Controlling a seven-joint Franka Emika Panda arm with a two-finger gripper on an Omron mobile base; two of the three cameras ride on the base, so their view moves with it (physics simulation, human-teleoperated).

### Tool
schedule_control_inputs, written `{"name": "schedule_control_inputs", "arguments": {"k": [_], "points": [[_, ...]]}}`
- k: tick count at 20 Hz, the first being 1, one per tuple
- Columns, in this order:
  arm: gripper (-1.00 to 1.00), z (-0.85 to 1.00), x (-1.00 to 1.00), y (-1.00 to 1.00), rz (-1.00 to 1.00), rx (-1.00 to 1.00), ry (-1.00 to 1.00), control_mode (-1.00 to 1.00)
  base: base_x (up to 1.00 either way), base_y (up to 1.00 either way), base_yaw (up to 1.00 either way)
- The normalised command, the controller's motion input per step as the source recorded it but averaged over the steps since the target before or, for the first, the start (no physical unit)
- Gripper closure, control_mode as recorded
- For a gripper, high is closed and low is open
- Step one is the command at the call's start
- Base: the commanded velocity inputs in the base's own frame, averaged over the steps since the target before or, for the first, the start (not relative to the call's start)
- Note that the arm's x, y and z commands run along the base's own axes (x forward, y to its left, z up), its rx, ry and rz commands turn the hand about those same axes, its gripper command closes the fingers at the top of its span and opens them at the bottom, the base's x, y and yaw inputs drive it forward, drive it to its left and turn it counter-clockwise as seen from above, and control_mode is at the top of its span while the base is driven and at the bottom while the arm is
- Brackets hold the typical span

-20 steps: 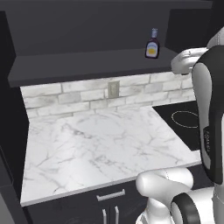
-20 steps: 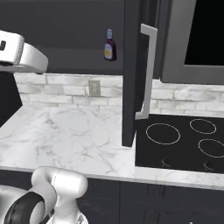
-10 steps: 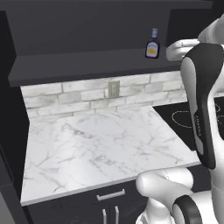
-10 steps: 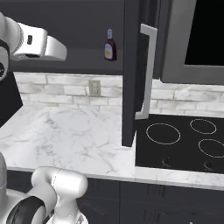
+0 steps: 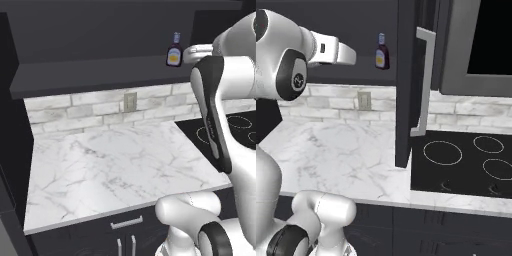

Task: Move the mayonnaise and condiment bottle from the cabinet to the dining counter.

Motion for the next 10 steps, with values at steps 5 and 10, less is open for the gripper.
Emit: {"name": "schedule_control_inputs", "arguments": {"k": [5,10], "points": [[-1.00,0.05,0.78,-0.23,-0.08,0.00,0.00,-1.00,0.00,0.00,0.00],[-1.00,0.06,0.80,-0.24,-0.04,0.00,0.01,-1.00,0.00,0.00,0.00]]}}
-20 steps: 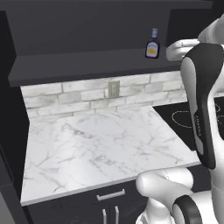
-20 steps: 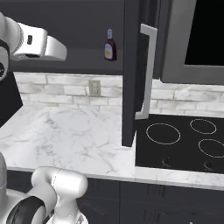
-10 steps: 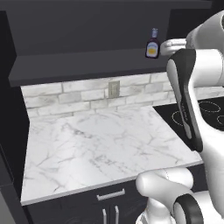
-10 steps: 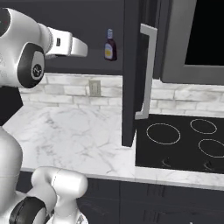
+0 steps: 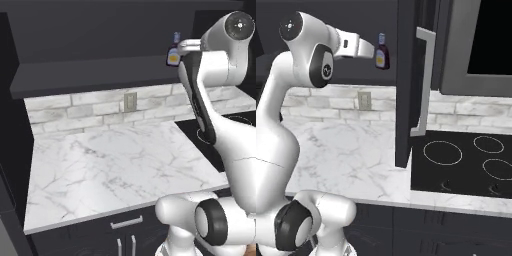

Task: Move the mayonnaise and condiment bottle from the cabinet to the dining counter.

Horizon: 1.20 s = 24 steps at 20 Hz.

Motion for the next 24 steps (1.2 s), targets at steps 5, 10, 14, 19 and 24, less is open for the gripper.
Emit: {"name": "schedule_control_inputs", "arguments": {"k": [5,10,14,19,24], "points": [[-1.00,0.00,0.77,-0.16,0.00,0.00,0.02,-1.00,0.00,0.00,0.00],[-1.00,0.00,0.70,-0.07,0.01,0.03,0.02,-1.00,0.00,0.00,0.00],[-1.00,0.00,0.70,-0.13,0.04,0.03,0.00,-1.00,0.00,0.00,0.00],[-1.00,0.00,0.66,-0.16,0.05,0.02,0.00,-1.00,0.00,0.00,0.00],[-1.00,0.00,0.56,-0.16,0.04,0.01,0.00,-1.00,0.00,0.00,0.00]]}}
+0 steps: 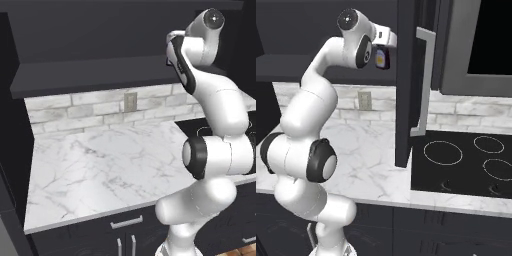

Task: Move the mayonnaise and condiment bottle from the cabinet to the dining counter.

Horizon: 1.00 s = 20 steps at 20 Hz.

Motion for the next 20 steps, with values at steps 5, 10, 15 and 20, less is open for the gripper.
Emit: {"name": "schedule_control_inputs", "arguments": {"k": [5,10,15,20], "points": [[-1.00,0.00,0.52,-0.07,0.06,0.02,0.00,-1.00,0.00,0.00,0.00],[-1.00,0.00,0.52,-0.01,0.07,0.03,0.00,-1.00,0.00,0.00,0.00],[-1.00,0.00,0.43,-0.03,0.07,0.03,0.00,-1.00,0.00,0.00,0.00],[-1.00,0.00,0.37,-0.04,0.06,0.02,0.00,-1.00,0.00,0.00,0.00]]}}
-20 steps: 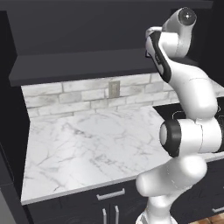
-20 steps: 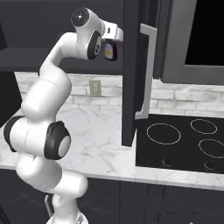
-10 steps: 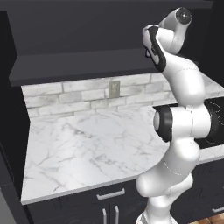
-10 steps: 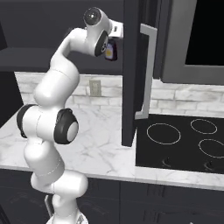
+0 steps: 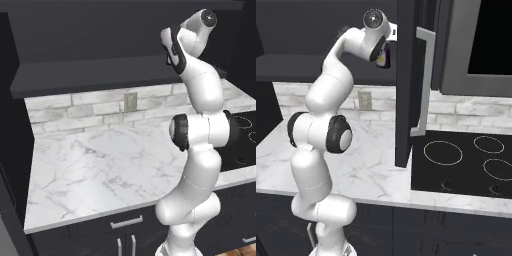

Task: Move the mayonnaise and condiment bottle from the cabinet to the dining counter.

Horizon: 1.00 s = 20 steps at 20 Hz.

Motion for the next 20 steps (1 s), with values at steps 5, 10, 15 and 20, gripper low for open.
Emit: {"name": "schedule_control_inputs", "arguments": {"k": [5,10,15,20], "points": [[-1.00,-0.06,0.21,0.00,0.06,0.00,0.01,-1.00,0.00,0.00,0.00],[1.00,-0.08,0.10,0.00,0.06,0.00,0.02,-1.00,0.00,0.00,0.00],[1.00,0.00,0.01,0.01,0.03,0.00,0.01,-1.00,0.00,0.00,0.00],[1.00,0.03,-0.42,0.00,0.01,0.00,-0.03,-1.00,0.00,0.00,0.00]]}}
